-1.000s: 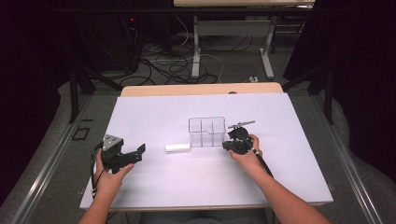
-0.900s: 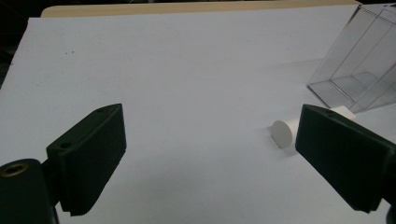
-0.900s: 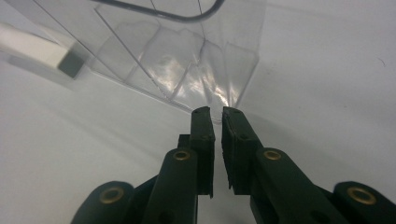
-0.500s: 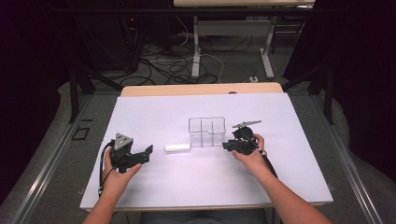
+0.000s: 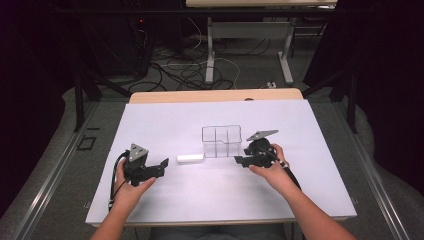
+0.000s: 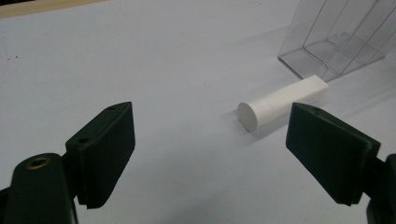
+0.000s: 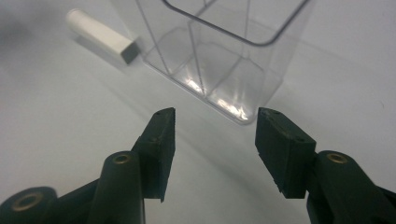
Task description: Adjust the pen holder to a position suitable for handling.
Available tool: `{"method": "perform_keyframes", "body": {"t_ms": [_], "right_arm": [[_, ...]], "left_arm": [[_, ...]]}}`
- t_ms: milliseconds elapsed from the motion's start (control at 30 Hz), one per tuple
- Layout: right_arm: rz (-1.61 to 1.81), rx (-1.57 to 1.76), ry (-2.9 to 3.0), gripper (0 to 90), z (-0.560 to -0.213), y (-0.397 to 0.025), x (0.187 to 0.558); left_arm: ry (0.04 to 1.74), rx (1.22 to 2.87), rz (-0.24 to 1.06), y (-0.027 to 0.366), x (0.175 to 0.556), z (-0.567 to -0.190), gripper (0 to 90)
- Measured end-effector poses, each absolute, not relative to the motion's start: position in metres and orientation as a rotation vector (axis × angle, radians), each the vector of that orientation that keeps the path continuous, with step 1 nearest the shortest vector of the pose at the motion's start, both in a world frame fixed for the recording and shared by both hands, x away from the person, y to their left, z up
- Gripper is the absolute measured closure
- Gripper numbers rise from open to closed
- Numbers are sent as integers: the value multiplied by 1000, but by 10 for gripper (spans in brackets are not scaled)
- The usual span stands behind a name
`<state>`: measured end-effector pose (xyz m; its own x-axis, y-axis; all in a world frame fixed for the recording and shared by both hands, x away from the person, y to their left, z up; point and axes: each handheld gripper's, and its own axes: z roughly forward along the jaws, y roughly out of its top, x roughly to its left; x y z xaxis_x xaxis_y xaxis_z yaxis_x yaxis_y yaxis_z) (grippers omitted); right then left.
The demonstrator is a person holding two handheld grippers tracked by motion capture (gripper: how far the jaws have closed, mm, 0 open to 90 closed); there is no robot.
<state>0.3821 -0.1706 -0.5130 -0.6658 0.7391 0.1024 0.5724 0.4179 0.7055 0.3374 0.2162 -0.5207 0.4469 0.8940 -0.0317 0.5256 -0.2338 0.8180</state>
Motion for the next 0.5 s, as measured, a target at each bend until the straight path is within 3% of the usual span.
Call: {"method": "perform_keyframes", "body": {"t_ms": [133, 500], "right_arm": [[1088, 1091, 2491, 383, -503, -159, 375], [943, 720, 2643, 219, -484, -107, 372]], "left_arm": [[1194, 1889, 589, 220, 337, -520, 147], [1219, 1867, 574, 227, 338, -520, 60]]}}
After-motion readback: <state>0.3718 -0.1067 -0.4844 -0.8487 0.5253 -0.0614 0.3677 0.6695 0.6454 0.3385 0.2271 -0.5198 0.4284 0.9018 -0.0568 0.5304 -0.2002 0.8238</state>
